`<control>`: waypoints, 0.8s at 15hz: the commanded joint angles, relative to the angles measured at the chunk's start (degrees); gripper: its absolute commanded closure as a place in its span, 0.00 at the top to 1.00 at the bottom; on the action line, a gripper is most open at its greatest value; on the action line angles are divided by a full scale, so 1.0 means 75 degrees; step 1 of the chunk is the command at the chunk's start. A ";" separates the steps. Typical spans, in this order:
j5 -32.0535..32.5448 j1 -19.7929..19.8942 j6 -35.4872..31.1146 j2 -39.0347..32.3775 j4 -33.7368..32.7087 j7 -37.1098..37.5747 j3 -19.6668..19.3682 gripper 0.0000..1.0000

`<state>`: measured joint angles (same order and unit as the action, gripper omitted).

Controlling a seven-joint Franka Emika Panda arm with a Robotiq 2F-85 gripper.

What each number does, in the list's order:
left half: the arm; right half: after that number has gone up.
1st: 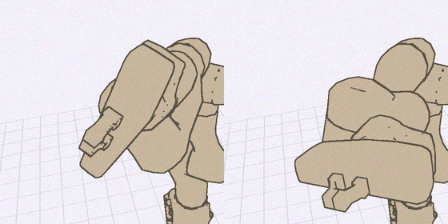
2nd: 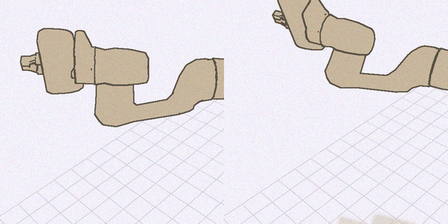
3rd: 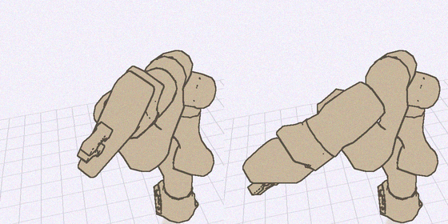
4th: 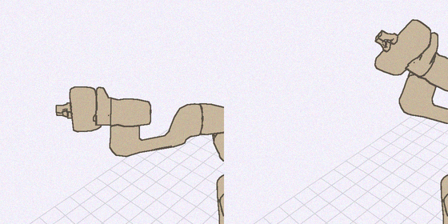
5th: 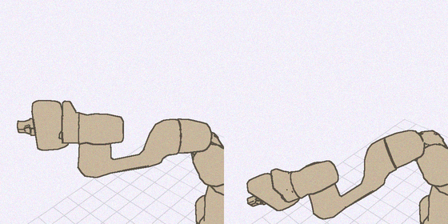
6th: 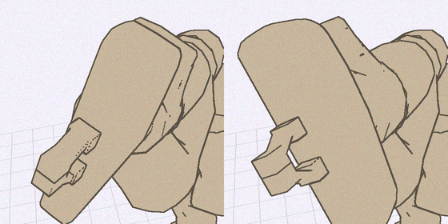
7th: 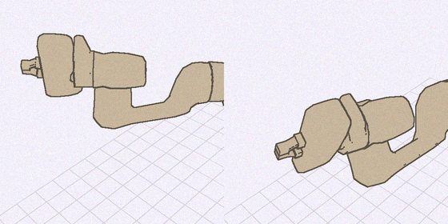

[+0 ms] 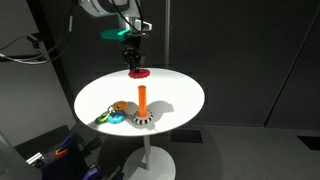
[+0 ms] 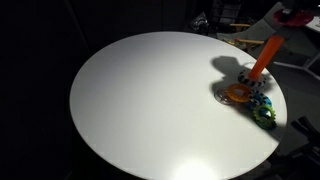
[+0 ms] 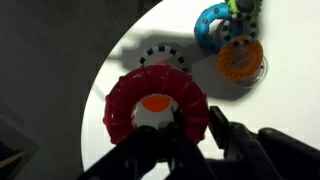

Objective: Pick up the red ring and put it on the ring holder

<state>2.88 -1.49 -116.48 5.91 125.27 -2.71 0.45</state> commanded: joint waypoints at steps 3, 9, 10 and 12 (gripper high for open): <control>0.0011 0.0064 -0.0892 0.0294 0.0678 -0.0148 -0.0040 0.09; -0.0059 0.0096 -0.1249 0.0009 0.0741 -0.0211 -0.0105 0.09; -0.0087 0.0097 -0.1301 -0.0050 0.0738 -0.0229 -0.0117 0.09; -0.0104 0.0094 -0.1402 -0.0179 0.0720 -0.0243 -0.0126 0.09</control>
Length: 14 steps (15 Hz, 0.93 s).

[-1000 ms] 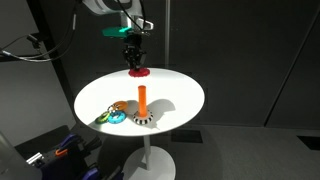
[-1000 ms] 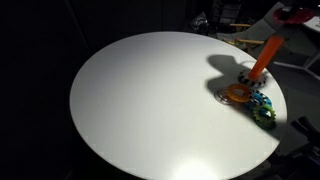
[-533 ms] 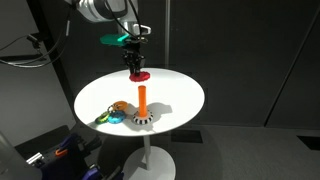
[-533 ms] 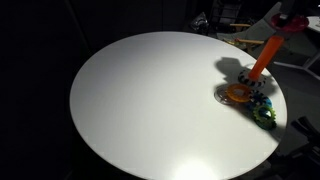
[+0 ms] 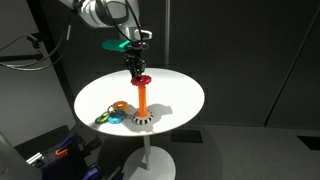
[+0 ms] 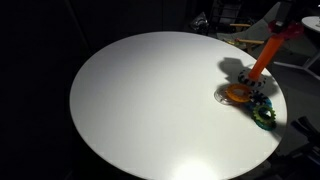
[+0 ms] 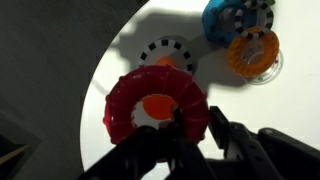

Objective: Pick up the red ring and put it on the ring holder

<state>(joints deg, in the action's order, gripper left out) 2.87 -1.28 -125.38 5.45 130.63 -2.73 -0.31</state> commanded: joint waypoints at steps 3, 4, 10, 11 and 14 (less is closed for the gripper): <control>-0.0116 0.0071 -0.0375 -0.0320 -0.0013 -0.0270 -0.0029 0.09; -0.0125 0.0073 -0.0386 -0.0378 -0.0020 -0.0273 -0.0029 0.09; -0.0253 0.0073 -0.0574 -0.0528 0.0017 -0.0446 -0.0027 0.09; -0.0291 0.0074 -0.0572 -0.0523 0.0021 -0.0487 -0.0029 0.09; -0.0529 0.0081 -0.0412 -0.0507 0.0001 -0.0657 -0.0047 0.11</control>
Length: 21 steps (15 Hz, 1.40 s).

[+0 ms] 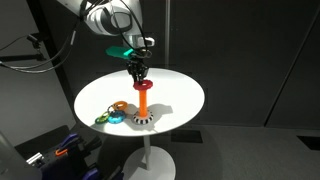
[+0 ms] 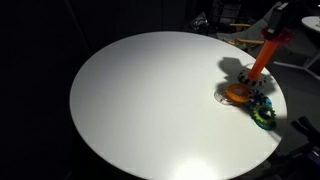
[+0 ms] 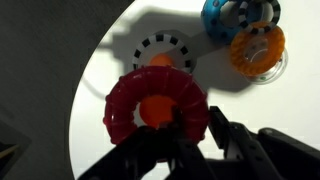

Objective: Pick up the red ring and put it on the ring holder

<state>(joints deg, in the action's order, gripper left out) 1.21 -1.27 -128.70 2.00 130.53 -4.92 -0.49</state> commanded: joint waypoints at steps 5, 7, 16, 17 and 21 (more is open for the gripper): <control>-0.0598 0.0088 0.0248 -0.0023 -0.0018 -0.0562 -0.0049 0.80; -0.0626 0.0091 0.0336 -0.0015 -0.0017 -0.0600 -0.0053 0.95; -0.0400 0.0226 0.0935 0.0110 0.0027 -0.0604 -0.0156 1.00; -0.0367 0.0266 0.0883 0.0110 0.0037 -0.0605 -0.0178 1.00; -0.0301 0.0359 0.0814 0.0099 0.0019 -0.0602 -0.0235 1.00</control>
<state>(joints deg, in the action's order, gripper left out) -1.90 0.63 -123.11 1.84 130.65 -8.27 -1.79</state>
